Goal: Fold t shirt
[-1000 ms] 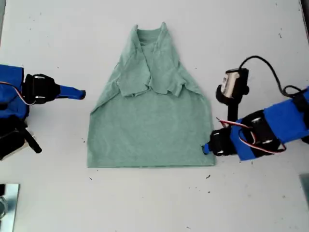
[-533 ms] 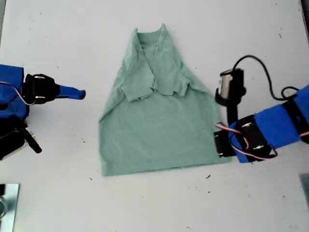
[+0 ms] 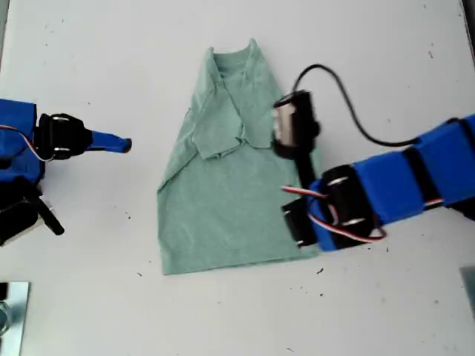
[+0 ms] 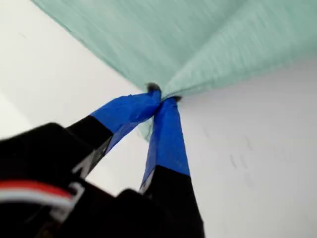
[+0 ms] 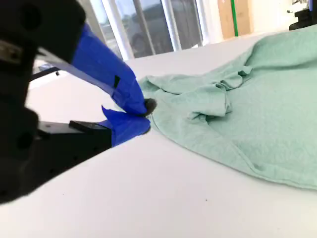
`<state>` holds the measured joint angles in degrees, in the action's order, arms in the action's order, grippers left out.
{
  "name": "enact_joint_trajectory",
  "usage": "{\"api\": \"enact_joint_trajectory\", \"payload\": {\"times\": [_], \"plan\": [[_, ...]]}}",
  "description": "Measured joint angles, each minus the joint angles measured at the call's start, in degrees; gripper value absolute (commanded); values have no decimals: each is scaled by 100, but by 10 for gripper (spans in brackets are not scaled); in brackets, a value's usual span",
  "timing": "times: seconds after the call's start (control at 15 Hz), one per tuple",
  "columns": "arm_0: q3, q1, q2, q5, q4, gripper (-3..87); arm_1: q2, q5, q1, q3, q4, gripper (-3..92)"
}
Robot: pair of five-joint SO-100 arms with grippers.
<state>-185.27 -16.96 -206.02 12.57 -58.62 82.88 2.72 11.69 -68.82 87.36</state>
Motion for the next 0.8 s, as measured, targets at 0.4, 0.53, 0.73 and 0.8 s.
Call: {"api": "enact_joint_trajectory", "payload": {"times": [0.4,0.53,0.73,0.8], "plan": [[0,0,0,0,0,-1,-1582,510,-97,264,-2285,322],[0,0,0,0,0,-1,-1310,615,-53,396,-1758,311],[0,0,0,0,0,-1,308,756,35,422,-677,310],[0,0,0,26,0,-1,870,844,44,431,-536,310]]}}
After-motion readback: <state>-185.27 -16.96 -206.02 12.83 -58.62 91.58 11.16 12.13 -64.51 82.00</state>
